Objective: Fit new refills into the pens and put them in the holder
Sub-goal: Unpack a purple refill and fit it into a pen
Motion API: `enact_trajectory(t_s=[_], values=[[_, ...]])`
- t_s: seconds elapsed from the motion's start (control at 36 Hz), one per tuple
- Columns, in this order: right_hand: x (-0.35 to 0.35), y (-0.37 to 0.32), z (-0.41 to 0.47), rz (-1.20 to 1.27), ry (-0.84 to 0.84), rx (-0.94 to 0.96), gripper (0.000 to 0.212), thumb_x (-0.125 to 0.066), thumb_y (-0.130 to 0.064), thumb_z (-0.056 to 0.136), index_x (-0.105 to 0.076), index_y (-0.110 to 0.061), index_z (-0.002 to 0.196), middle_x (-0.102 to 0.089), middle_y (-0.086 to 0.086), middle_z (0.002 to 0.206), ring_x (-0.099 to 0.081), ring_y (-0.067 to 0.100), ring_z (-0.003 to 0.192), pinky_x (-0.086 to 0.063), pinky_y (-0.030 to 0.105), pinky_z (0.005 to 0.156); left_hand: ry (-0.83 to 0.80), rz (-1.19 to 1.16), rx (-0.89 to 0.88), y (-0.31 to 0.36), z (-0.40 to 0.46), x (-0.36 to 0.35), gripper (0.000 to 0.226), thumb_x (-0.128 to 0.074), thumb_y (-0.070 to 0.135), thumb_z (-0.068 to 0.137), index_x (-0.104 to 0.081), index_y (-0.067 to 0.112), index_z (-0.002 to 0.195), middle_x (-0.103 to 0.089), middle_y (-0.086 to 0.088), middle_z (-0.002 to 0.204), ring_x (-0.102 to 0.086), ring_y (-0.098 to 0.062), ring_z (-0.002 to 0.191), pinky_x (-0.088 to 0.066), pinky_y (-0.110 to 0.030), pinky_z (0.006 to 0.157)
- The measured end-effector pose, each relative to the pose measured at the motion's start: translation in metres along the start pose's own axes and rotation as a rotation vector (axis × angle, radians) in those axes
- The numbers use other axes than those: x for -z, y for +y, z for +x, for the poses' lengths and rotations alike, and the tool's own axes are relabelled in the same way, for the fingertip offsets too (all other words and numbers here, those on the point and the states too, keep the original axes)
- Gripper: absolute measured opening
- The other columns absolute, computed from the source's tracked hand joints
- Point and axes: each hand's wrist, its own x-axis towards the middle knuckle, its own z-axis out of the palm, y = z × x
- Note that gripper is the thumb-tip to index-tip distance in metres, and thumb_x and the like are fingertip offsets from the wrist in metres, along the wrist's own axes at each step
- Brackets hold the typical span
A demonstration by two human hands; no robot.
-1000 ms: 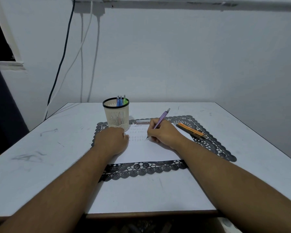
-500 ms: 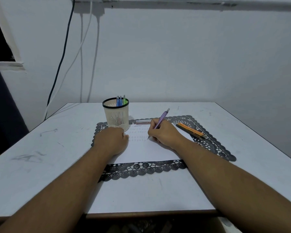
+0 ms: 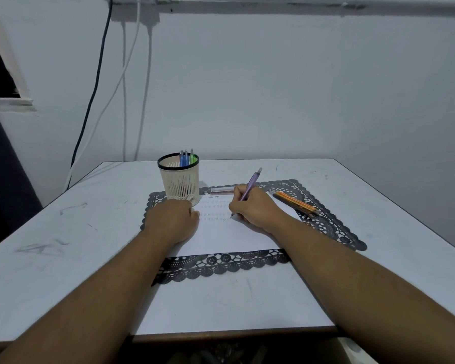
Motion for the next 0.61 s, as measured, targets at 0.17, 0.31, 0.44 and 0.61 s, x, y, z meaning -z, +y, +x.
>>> enact_trajectory(t_s=[0.17,0.31,0.44,0.61], values=[[0.002,-0.002,-0.003,0.131,-0.094,0.006,0.026,-0.062,0.011,0.087,-0.051,-0.006,0.071,-0.051,0.012,0.065,-0.05,0.018,0.056,-0.046,0.027,0.055,-0.001,-0.003,-0.007,0.0,-0.001,0.001,0.033,-0.042,0.045,0.1,-0.058,0.022,0.083,-0.059,0.005,0.082,-0.059,-0.019,0.083,-0.053,-0.035,0.076],[0.013,0.004,0.005,0.344,0.067,-0.021,0.023,-0.059,0.011,0.091,-0.054,-0.005,0.076,-0.052,0.013,0.058,-0.049,0.022,0.048,-0.038,0.034,0.049,-0.007,-0.004,-0.004,0.001,-0.002,0.002,0.032,-0.042,0.044,0.1,-0.058,0.022,0.084,-0.059,0.005,0.082,-0.059,-0.019,0.082,-0.053,-0.034,0.075],[0.017,0.008,0.01,0.423,0.109,-0.022,0.021,-0.062,0.009,0.093,-0.056,-0.005,0.079,-0.058,0.014,0.065,-0.053,0.026,0.056,-0.047,0.038,0.055,-0.009,-0.022,0.001,0.002,-0.002,0.003,0.031,-0.042,0.045,0.099,-0.053,0.023,0.081,-0.057,0.005,0.08,-0.059,-0.019,0.082,-0.054,-0.034,0.077],[0.016,0.008,0.015,0.41,0.117,-0.048,0.021,-0.063,0.011,0.093,-0.058,-0.005,0.079,-0.063,0.015,0.073,-0.062,0.026,0.059,-0.058,0.034,0.061,0.009,-0.087,0.019,0.0,-0.003,0.009,0.033,-0.045,0.04,0.098,-0.053,0.021,0.073,-0.058,0.004,0.077,-0.059,-0.018,0.077,-0.052,-0.032,0.07]])
